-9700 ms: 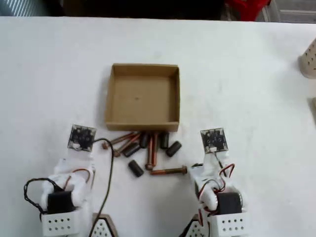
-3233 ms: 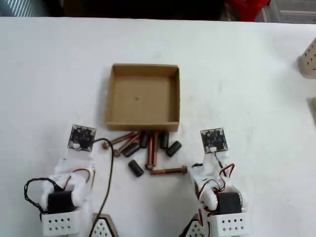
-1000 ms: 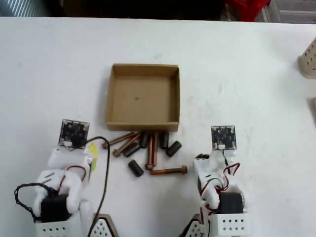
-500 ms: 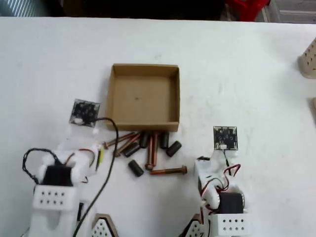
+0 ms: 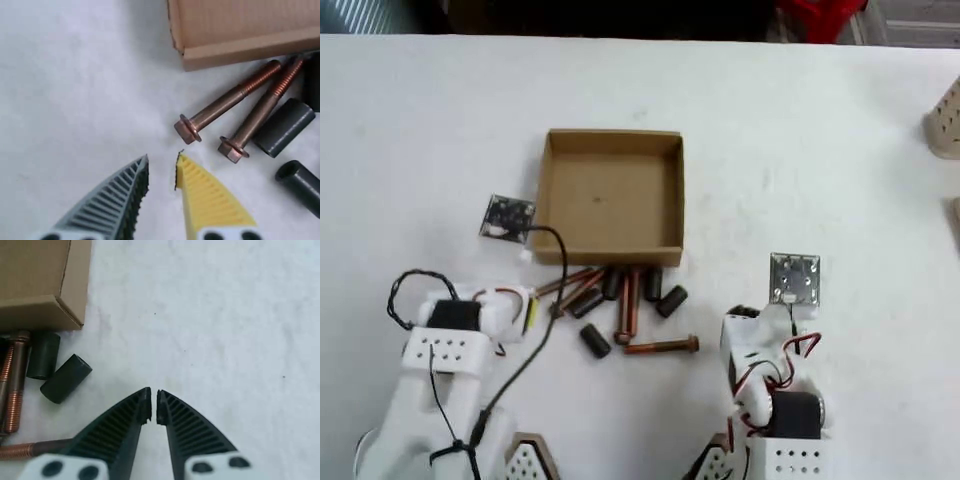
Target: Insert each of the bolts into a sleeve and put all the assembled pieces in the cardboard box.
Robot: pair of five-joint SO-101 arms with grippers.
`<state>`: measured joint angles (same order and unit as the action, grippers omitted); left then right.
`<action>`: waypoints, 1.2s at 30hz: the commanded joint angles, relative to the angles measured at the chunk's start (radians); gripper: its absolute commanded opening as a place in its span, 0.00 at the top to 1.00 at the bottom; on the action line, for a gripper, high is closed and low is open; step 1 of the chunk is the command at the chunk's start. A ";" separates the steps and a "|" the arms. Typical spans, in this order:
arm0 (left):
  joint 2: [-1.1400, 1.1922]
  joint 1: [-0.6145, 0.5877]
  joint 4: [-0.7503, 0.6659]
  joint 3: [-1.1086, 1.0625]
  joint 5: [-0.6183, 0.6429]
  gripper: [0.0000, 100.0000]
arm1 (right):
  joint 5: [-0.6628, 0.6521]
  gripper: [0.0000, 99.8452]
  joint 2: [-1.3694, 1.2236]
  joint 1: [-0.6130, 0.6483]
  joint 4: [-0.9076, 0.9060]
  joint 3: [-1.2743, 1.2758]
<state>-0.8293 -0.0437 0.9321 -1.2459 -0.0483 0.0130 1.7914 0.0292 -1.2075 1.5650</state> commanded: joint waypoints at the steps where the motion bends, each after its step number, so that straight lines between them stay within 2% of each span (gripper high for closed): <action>1: 0.004 0.007 -0.021 0.051 0.005 0.88 | 0.002 0.98 -0.012 0.051 -0.004 -0.063; 5: 0.004 -0.010 -0.026 0.052 0.003 0.88 | 0.005 0.98 -0.131 0.081 0.004 -0.153; 11: 0.010 -0.082 -0.071 0.071 0.005 0.88 | 0.021 0.98 -0.489 0.111 -0.002 -0.407; 16: 0.010 -0.087 -0.077 0.064 0.005 0.88 | 0.180 0.98 -0.716 0.191 0.077 -0.522; 21: 0.010 -0.085 -0.118 0.046 0.005 0.88 | 0.333 0.97 -0.837 0.255 0.208 -0.529; 23: 0.010 -0.085 -0.121 0.046 0.005 0.88 | 0.364 0.93 -0.877 0.303 0.216 -0.526; 27: 0.010 -0.085 -0.126 0.044 0.005 0.88 | 0.466 0.80 -0.964 0.358 0.220 -0.525; 29: 0.010 -0.085 -0.126 0.044 0.005 0.88 | 0.509 0.77 -1.018 0.381 0.232 -0.532; 32: 0.010 -0.084 -0.126 0.044 0.005 0.88 | 0.529 0.80 -1.106 0.410 0.315 -0.532; 36: 0.010 -0.084 -0.126 0.044 0.003 0.88 | 0.572 0.88 -1.219 0.450 0.406 -0.537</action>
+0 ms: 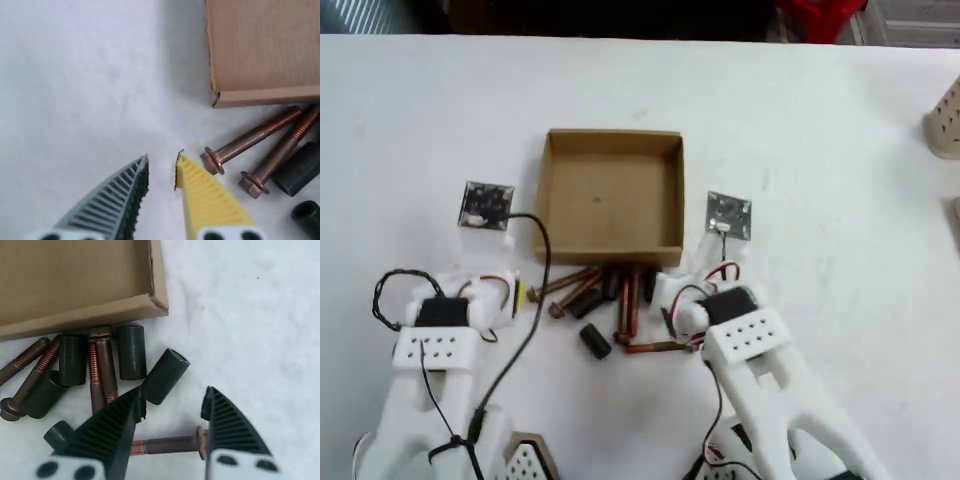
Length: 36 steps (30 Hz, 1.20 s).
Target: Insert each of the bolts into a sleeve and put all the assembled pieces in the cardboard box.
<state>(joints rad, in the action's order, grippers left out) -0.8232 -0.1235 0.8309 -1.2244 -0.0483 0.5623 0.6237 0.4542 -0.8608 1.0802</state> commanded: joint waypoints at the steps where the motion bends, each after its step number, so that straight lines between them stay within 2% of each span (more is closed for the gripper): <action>1: 0.004 -0.004 -0.025 0.023 0.003 0.88 | 0.026 0.89 -0.073 0.027 0.077 -0.054; 11: 0.005 -0.001 -0.025 0.023 0.003 0.88 | 0.031 0.89 -0.150 -0.002 0.163 -0.061; 16: 0.005 -0.001 -0.025 0.023 0.003 0.88 | 0.031 0.89 -0.266 -0.016 0.219 -0.069; 22: 0.005 -0.001 -0.025 0.021 0.003 0.88 | 0.021 0.89 -0.378 -0.016 0.214 -0.135; 27: 0.005 -0.002 -0.025 0.021 0.003 0.88 | 0.017 0.91 -0.354 -0.019 0.205 -0.132; 30: 0.005 -0.002 -0.025 0.021 0.003 0.88 | -0.078 0.99 -0.292 -0.056 0.124 -0.138; 36: 0.005 -0.004 -0.023 0.021 0.003 0.88 | -0.341 0.98 -0.015 -0.249 -0.101 -0.137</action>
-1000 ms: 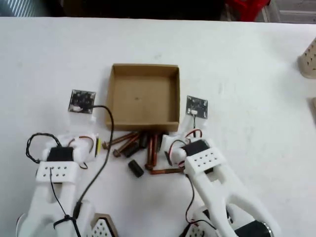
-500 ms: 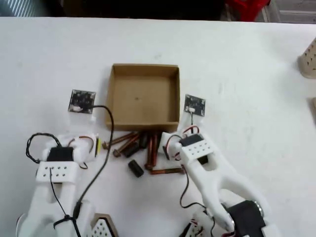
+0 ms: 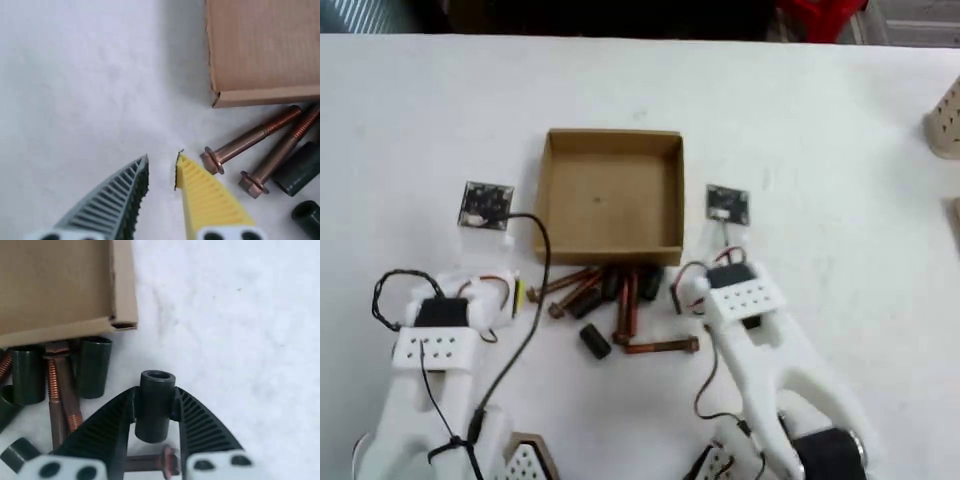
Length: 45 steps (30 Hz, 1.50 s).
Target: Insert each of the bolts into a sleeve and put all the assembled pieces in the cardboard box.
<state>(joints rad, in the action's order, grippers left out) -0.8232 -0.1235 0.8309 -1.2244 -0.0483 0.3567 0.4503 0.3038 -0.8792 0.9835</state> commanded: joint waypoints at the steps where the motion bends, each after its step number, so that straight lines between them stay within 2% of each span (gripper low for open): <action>1: 0.005 -0.004 -0.023 0.021 0.003 0.88 | -0.192 0.98 0.205 -0.134 -0.105 -0.035; 3: 0.005 -0.002 -0.023 0.021 0.003 0.88 | -0.278 0.98 0.280 -0.179 -0.142 -0.008; 6: 0.005 -0.001 -0.021 0.021 0.003 0.88 | -0.313 0.98 0.328 -0.199 -0.147 0.038; 12: 0.005 0.007 -0.017 0.034 0.003 0.88 | -0.399 0.98 0.232 -0.305 -0.143 0.017; 14: 0.012 0.051 0.015 0.075 0.002 0.88 | -0.437 0.98 0.165 -0.344 -0.140 -0.002; 19: 0.197 0.242 0.229 0.358 -0.051 0.88 | -0.485 0.98 -0.025 -0.443 -0.039 -0.048; 22: 0.374 0.361 0.310 0.506 -0.164 0.88 | -0.485 0.98 -0.120 -0.479 -0.036 -0.103; 25: 0.504 0.453 0.325 0.592 -0.242 0.88 | -0.485 0.98 -0.189 -0.509 -0.036 -0.157; 31: 0.504 0.664 0.325 0.609 -0.325 0.87 | -0.486 0.98 -0.291 -0.556 -0.038 -0.250; 35: 0.453 0.773 0.249 0.509 -0.365 0.79 | -0.486 0.98 -0.349 -0.607 -0.071 -0.318; 41: 0.438 0.794 0.046 0.376 -0.364 0.78 | -0.486 0.98 -0.435 -0.647 -0.127 -0.410; 45: 0.449 0.816 0.011 0.374 -0.368 0.78 | -0.486 0.98 -0.476 -0.647 -0.145 -0.451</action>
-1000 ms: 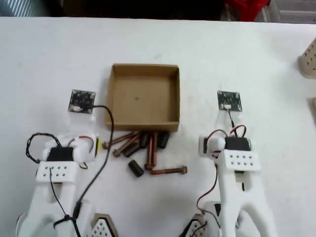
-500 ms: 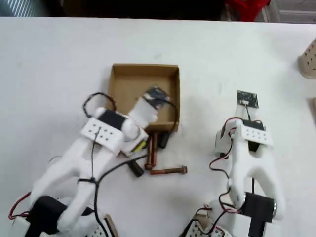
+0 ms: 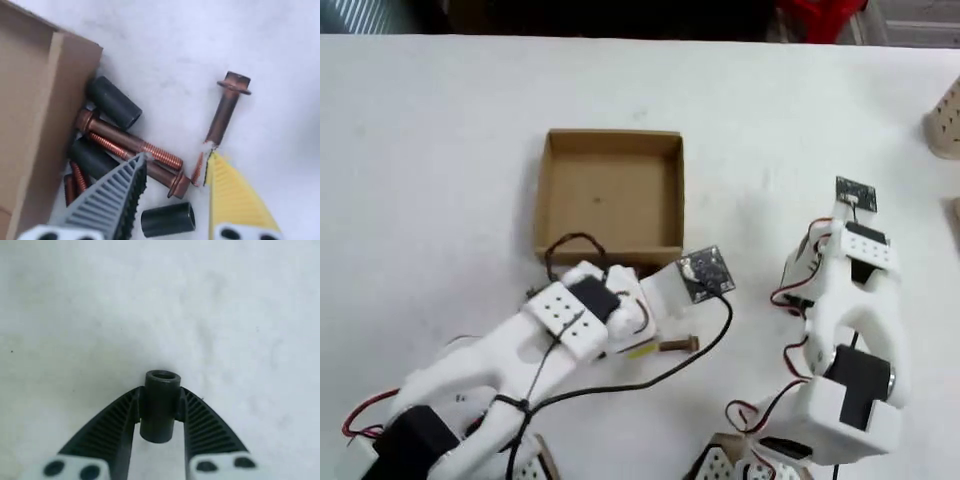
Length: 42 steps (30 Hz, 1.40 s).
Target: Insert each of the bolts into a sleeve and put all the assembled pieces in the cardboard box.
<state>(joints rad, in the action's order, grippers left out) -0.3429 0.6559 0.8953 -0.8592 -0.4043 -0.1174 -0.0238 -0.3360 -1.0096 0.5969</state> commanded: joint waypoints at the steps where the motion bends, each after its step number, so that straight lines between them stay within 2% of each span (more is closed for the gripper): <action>1: -0.024 0.050 -0.063 0.009 -0.014 0.78 | -0.014 0.98 -0.010 -0.008 -0.021 -0.074; 7: 0.116 0.102 -0.141 0.034 -0.015 0.78 | -0.046 0.98 -0.022 -0.010 -0.041 -0.087; 12: 0.232 0.102 -0.080 0.146 -0.015 0.78 | -0.048 0.98 -0.019 -0.024 -0.042 -0.086; 19: 0.272 0.104 -0.089 0.173 -0.006 0.78 | -0.051 0.98 -0.019 -0.021 -0.053 -0.087; 22: 0.320 0.096 -0.077 0.222 0.066 0.78 | -0.051 0.98 -0.019 -0.019 -0.053 -0.087; 29: 0.486 0.096 0.052 0.408 0.100 0.78 | -0.051 0.98 -0.022 -0.005 -0.053 -0.089; 34: 0.509 0.105 0.083 0.427 0.100 0.78 | -0.052 0.98 -0.024 -0.001 -0.053 -0.089; 39: 0.518 0.151 0.097 0.422 0.098 0.86 | -0.052 0.98 -0.024 -0.001 -0.051 -0.089; 42: 0.538 0.148 0.104 0.433 0.106 0.86 | -0.052 0.98 -0.024 -0.001 -0.053 -0.089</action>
<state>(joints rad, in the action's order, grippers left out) 0.1803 0.7940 0.9828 -0.4741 -0.3153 -0.1557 -0.0545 -0.3514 -1.0541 0.5554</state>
